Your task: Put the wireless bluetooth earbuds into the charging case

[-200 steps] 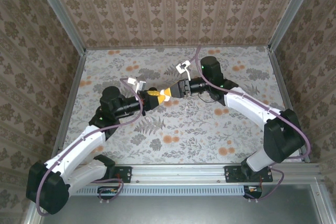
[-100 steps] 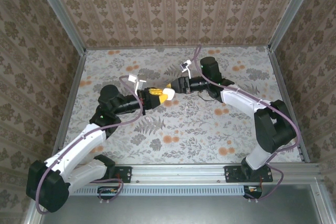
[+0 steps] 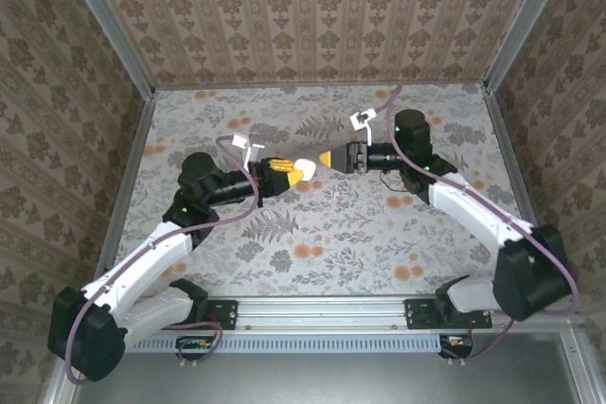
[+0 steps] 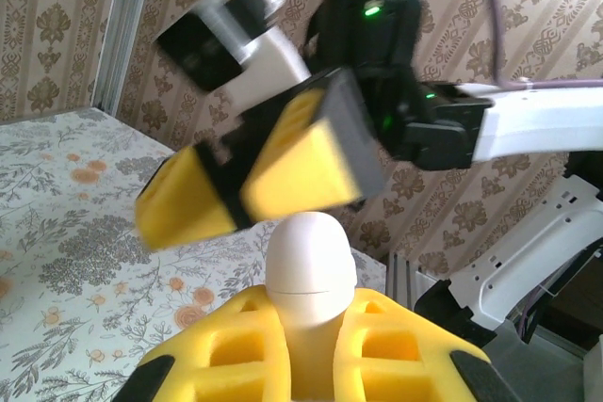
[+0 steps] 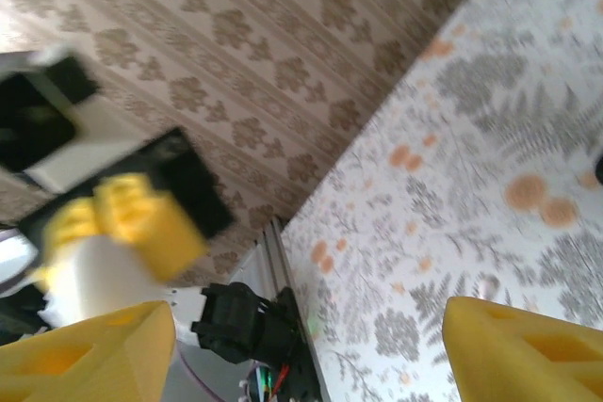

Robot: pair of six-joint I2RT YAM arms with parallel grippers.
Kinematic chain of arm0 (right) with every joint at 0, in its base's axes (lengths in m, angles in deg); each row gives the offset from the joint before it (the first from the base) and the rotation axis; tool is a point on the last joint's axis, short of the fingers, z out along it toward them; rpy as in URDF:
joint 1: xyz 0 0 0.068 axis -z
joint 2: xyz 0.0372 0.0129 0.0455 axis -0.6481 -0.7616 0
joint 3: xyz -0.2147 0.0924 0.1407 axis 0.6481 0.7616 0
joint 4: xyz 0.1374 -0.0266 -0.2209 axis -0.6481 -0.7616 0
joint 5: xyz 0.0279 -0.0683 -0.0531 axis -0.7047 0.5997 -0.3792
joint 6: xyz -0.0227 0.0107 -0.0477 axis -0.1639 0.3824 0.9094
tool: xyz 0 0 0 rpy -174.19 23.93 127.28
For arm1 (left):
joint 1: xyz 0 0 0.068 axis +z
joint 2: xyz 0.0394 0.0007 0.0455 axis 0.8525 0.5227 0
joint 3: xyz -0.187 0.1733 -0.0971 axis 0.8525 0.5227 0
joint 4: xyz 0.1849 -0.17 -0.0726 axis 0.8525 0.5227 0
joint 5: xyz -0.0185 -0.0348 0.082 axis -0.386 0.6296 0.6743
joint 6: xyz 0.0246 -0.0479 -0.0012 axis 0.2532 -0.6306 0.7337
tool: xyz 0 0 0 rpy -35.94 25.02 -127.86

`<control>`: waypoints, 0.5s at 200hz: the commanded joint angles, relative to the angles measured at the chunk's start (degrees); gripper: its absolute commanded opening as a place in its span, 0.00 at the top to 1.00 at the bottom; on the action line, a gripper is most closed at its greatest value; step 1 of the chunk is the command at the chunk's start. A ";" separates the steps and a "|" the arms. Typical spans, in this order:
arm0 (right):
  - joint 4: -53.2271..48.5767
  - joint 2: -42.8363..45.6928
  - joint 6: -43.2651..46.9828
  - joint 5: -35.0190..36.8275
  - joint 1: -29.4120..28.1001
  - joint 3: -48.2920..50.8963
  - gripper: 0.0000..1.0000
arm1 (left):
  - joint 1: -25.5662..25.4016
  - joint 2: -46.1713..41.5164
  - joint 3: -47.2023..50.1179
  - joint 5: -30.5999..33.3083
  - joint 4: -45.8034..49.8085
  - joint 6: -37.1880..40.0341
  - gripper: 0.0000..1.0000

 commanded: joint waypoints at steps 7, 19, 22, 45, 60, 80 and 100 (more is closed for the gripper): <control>3.05 3.76 0.01 -0.14 -2.22 0.28 0.22 | 0.35 1.00 -2.00 -1.91 -2.69 -0.32 1.00; 2.96 3.60 -0.05 -0.89 -3.55 -0.42 0.22 | 0.35 1.37 -2.33 -2.36 -2.99 -0.54 1.00; 3.00 3.45 0.00 -1.03 -3.89 -0.67 0.22 | 0.35 1.45 -2.28 -2.44 -3.04 -0.62 1.00; 2.27 1.90 0.37 -1.19 -5.79 -2.20 0.23 | 0.35 1.74 -2.33 -2.72 -4.08 -1.33 1.00; 2.38 0.75 0.32 -1.45 -6.21 -2.83 0.29 | 0.28 1.64 -2.10 -2.84 -4.66 -1.79 1.00; 2.90 -0.65 -0.18 -2.20 -6.44 -3.61 0.41 | 0.16 1.48 -1.84 -3.11 -5.07 -2.25 1.00; 3.40 -1.33 -0.42 -2.52 -6.55 -4.32 0.53 | 0.09 1.39 -1.64 -3.48 -5.41 -2.53 1.00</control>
